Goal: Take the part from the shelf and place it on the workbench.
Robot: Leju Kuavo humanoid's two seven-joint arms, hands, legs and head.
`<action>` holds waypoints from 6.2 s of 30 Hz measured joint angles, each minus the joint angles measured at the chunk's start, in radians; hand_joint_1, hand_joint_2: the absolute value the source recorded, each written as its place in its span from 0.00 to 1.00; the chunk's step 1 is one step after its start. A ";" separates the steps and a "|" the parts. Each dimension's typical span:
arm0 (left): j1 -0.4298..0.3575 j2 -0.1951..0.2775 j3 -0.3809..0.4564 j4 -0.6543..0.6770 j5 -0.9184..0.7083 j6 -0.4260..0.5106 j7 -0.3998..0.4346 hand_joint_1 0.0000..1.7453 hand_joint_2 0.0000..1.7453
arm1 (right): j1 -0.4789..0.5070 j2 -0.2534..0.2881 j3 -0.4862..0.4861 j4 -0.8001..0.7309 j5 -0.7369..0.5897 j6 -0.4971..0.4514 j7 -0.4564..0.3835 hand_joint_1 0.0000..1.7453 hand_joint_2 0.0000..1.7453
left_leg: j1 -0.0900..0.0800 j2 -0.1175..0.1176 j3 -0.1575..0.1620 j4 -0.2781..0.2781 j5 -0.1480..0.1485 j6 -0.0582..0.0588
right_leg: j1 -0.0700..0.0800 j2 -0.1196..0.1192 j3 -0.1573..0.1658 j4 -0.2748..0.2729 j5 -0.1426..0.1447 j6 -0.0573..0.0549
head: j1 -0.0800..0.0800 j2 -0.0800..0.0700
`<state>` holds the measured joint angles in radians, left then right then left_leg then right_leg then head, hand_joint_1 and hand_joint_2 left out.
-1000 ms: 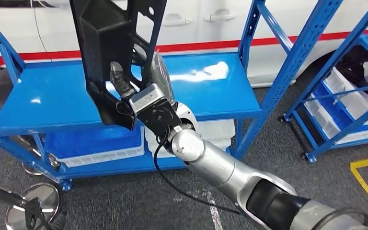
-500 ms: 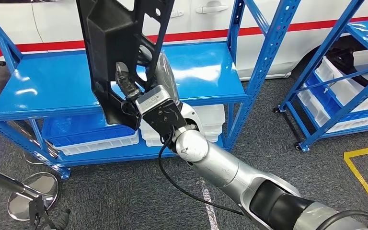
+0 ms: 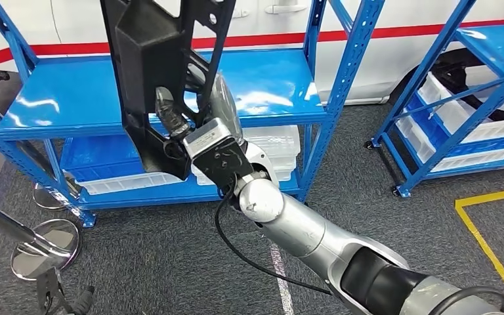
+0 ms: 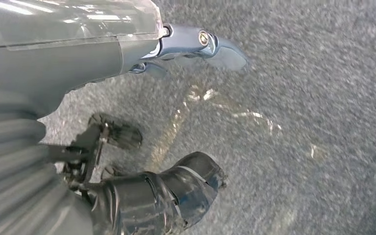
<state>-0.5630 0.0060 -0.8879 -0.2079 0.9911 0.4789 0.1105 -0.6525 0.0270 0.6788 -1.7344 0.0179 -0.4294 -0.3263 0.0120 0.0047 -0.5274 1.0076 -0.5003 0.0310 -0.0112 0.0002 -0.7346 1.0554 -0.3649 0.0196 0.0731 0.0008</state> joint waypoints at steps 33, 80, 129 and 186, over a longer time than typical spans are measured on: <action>0.020 0.078 0.001 0.000 0.082 0.002 -0.023 0.00 1.00 | 0.022 0.001 -0.020 0.067 -0.212 0.128 -0.088 1.00 1.00 | -0.011 -0.003 -0.032 0.004 0.022 0.011 | 0.003 -0.014 -0.026 0.151 -0.117 0.005 | 0.005 0.000; 0.096 0.315 0.000 0.008 0.024 -0.278 -0.003 0.00 1.00 | 0.205 -0.055 -0.141 -0.066 -0.346 0.277 -0.081 1.00 1.00 | 0.000 -0.015 -0.244 0.262 -0.028 -0.060 | -0.007 -0.019 0.133 -0.020 -0.091 -0.042 | -0.003 0.000; 0.036 0.303 -0.018 0.009 -0.013 -0.253 0.074 0.00 1.00 | 0.220 -0.073 -0.173 -0.068 -0.447 0.332 -0.064 1.00 1.00 | -0.011 -0.068 -0.121 0.007 0.099 0.003 | -0.004 0.003 0.032 0.214 -0.192 -0.007 | -0.009 0.000; -0.019 0.314 -0.048 0.013 -0.035 -0.288 0.133 0.00 1.00 | 0.199 -0.085 -0.175 -0.032 -0.433 0.344 -0.052 1.00 1.00 | -0.047 0.002 -0.096 -0.037 0.119 0.037 | 0.002 -0.015 0.065 0.159 -0.197 -0.021 | -0.023 0.000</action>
<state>-0.5817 0.3204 -0.9359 -0.1949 0.9560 0.1904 0.2435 -0.4533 -0.0581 0.5043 -1.7665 -0.4154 -0.0853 -0.3779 -0.0347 0.0072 -0.6239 0.9704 -0.3814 0.0683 -0.0090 -0.0149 -0.6696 1.2146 -0.5622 -0.0014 0.0497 0.0004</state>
